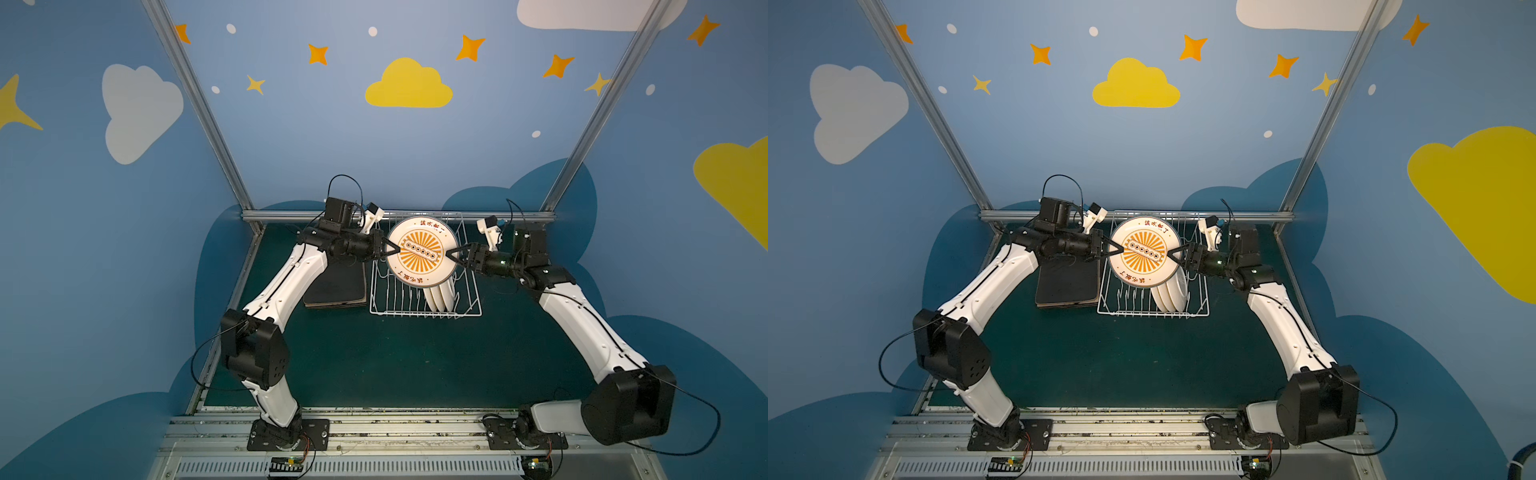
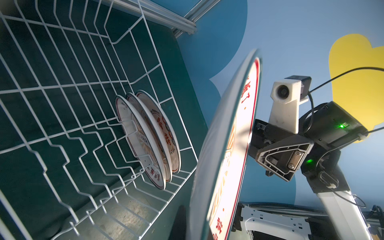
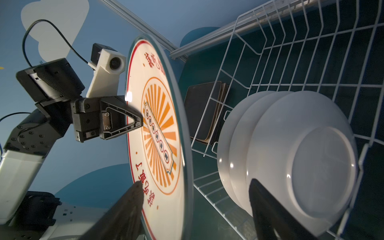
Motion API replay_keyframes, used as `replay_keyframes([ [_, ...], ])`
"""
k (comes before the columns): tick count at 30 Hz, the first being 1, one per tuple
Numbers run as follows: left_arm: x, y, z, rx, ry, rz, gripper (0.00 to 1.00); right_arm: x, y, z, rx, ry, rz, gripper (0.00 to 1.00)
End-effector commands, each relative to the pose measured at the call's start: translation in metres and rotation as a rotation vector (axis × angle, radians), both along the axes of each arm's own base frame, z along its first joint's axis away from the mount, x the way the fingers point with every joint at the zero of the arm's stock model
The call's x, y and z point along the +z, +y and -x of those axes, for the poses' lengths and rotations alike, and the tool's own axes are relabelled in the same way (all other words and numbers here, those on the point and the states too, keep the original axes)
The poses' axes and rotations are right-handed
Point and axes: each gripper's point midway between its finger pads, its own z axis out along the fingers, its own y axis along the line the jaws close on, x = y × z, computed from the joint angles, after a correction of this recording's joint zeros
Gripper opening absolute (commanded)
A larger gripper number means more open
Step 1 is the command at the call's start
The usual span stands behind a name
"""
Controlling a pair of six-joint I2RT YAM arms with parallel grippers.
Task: Unload the plates from the dish rack
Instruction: Pick up a plate from the dish rack, then place the plate at the bottom-center of the table.
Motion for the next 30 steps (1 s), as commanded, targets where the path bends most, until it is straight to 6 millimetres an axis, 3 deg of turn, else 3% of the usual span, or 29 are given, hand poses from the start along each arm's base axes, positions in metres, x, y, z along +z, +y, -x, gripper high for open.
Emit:
replay_keyframes([
  [1,0.02,0.007,0.018,-0.017,-0.017,0.024,0.03,0.012,-0.012,0.011,0.004,-0.126,0.112,0.82],
  [8,0.014,0.016,0.064,-0.07,0.01,0.001,0.03,0.005,-0.026,0.04,0.056,-0.261,0.276,0.83],
  [14,-0.013,0.035,0.112,-0.062,0.07,-0.078,0.03,-0.003,-0.029,0.07,0.138,-0.371,0.353,0.86],
  [22,-0.073,0.057,0.172,-0.05,0.239,-0.18,0.03,-0.022,-0.028,0.098,0.249,-0.442,0.453,0.87],
  [30,-0.117,0.068,0.196,0.008,0.354,-0.228,0.03,-0.04,-0.025,0.125,0.378,-0.521,0.53,0.89],
])
